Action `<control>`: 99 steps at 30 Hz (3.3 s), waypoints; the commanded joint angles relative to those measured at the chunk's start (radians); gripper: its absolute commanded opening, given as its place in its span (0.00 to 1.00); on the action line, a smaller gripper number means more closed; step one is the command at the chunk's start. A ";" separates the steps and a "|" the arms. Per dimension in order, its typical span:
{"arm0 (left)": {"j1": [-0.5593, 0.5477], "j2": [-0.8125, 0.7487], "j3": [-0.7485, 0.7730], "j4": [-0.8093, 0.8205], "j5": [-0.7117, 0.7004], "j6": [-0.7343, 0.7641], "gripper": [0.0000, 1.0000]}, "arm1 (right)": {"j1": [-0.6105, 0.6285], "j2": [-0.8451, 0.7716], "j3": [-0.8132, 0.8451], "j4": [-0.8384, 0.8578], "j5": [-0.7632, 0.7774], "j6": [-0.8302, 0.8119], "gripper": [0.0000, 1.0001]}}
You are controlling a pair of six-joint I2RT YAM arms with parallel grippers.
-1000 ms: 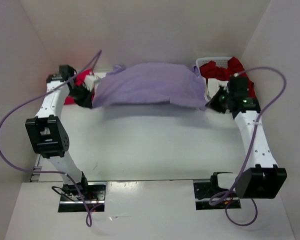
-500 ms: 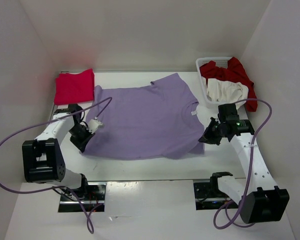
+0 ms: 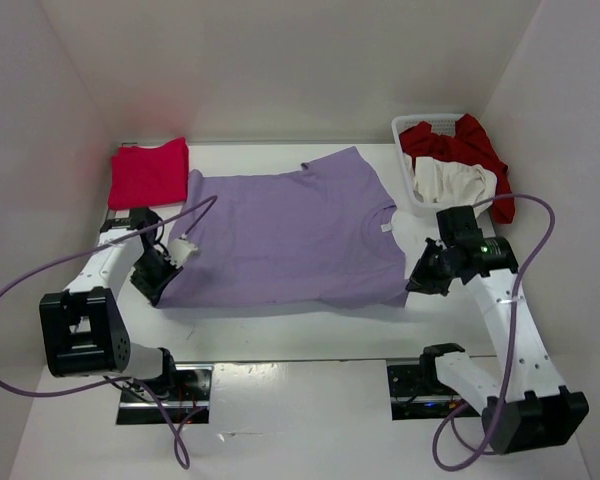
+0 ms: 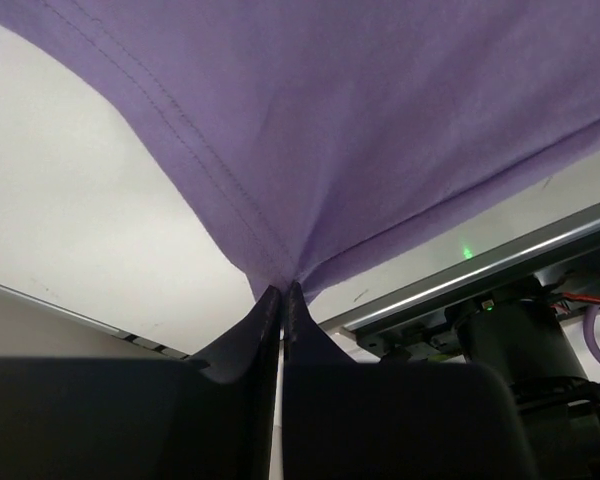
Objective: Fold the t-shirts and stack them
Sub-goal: Flatten out the tshirt, then fold the flattened tshirt in 1/3 of the way
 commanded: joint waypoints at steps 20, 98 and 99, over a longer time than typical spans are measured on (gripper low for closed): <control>-0.082 0.219 0.958 0.477 0.386 -0.291 0.00 | 0.004 0.825 1.611 0.073 0.306 -0.137 0.00; -0.164 0.506 0.525 0.396 -0.118 -0.202 0.04 | -0.037 0.922 0.611 0.396 0.206 -0.217 0.00; -0.164 0.506 0.525 0.396 -0.118 -0.202 0.04 | -0.037 0.933 0.622 0.396 0.206 -0.227 0.00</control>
